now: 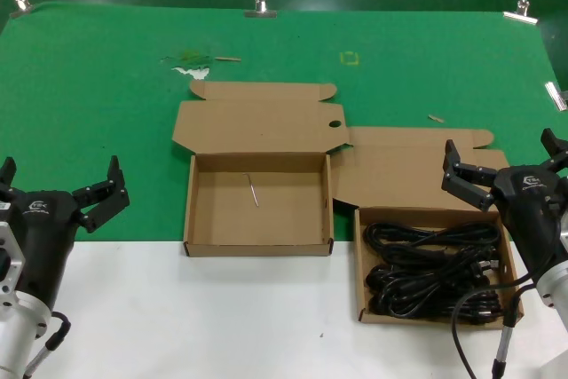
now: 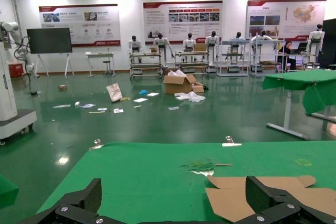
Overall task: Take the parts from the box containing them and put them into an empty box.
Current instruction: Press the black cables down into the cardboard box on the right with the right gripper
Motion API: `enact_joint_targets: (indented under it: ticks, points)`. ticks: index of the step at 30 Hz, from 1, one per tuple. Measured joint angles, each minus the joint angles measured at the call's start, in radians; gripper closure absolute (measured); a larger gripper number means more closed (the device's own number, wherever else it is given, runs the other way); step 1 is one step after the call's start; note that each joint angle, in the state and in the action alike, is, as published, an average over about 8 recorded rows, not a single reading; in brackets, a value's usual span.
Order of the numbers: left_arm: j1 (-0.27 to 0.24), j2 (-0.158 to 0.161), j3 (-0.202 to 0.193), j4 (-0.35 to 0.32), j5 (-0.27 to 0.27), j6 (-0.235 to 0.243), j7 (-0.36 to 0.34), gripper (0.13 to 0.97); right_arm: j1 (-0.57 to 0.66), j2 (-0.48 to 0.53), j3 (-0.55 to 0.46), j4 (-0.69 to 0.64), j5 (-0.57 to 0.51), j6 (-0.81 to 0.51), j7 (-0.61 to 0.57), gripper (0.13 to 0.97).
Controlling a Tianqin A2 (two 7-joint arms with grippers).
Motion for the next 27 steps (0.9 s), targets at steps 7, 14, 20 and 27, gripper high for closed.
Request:
enact_joint_targets:
  ticks: [7, 14, 20, 27]
  points:
    - [0.000, 0.000, 0.000, 0.000, 0.000, 0.000, 0.000, 0.132, 0.000, 0.000, 0.000, 0.000, 0.000, 0.000, 0.000, 0.129]
    - [0.000, 0.000, 0.000, 0.000, 0.000, 0.000, 0.000, 0.132, 0.000, 0.000, 0.000, 0.000, 0.000, 0.000, 0.000, 0.129]
    - [0.000, 0.000, 0.000, 0.000, 0.000, 0.000, 0.000, 0.137, 0.000, 0.000, 0.000, 0.000, 0.000, 0.000, 0.000, 0.129]
    - [0.000, 0.000, 0.000, 0.000, 0.000, 0.000, 0.000, 0.172, 0.000, 0.000, 0.000, 0.000, 0.000, 0.000, 0.000, 0.129]
